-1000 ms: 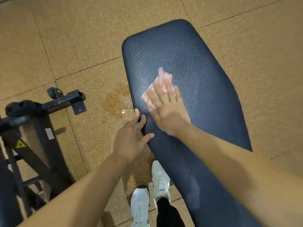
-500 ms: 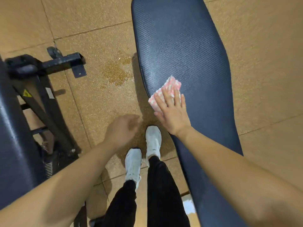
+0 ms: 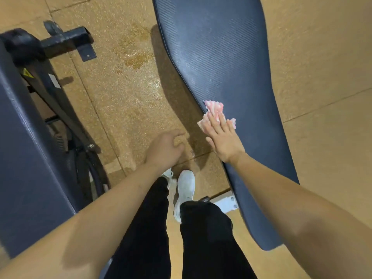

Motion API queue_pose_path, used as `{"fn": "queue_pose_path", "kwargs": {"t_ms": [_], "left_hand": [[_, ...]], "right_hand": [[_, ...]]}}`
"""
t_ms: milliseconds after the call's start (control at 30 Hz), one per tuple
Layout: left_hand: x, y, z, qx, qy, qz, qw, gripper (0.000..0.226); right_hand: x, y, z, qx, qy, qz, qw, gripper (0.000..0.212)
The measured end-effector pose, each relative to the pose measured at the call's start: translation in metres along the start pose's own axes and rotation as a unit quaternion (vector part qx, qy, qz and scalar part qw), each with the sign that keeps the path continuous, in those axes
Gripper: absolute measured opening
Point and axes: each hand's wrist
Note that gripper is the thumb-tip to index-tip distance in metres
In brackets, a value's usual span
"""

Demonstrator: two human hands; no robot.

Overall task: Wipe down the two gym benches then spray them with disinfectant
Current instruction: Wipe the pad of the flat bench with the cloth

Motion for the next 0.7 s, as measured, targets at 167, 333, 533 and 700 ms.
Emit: {"fn": "queue_pose_path", "kwargs": {"t_ms": [167,333,533,700], "left_hand": [[-0.006,0.069,0.021,0.024,0.048,-0.040,0.998,0.045],[-0.020,0.160,0.050,-0.012,0.263,-0.135,0.955,0.044],[-0.015,0.253,0.099,0.024,0.412,-0.297,0.861,0.037],[0.006,0.308,0.164,0.084,0.473,-0.332,0.812,0.045]], "right_hand": [[-0.012,0.029,0.088,-0.064,0.267,-0.047,0.960,0.062],[-0.001,0.058,0.161,-0.102,0.172,-0.151,0.968,0.071],[-0.032,0.085,0.262,-0.206,0.204,-0.164,0.943,0.044],[-0.033,0.134,0.344,-0.157,0.162,-0.066,0.972,0.042]]}}
Point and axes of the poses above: each hand's wrist, its own z-axis away from the middle knuckle, its own y-axis out of the palm, x = y × z, and after that the axes turned 11 degrees about -x, right-handed
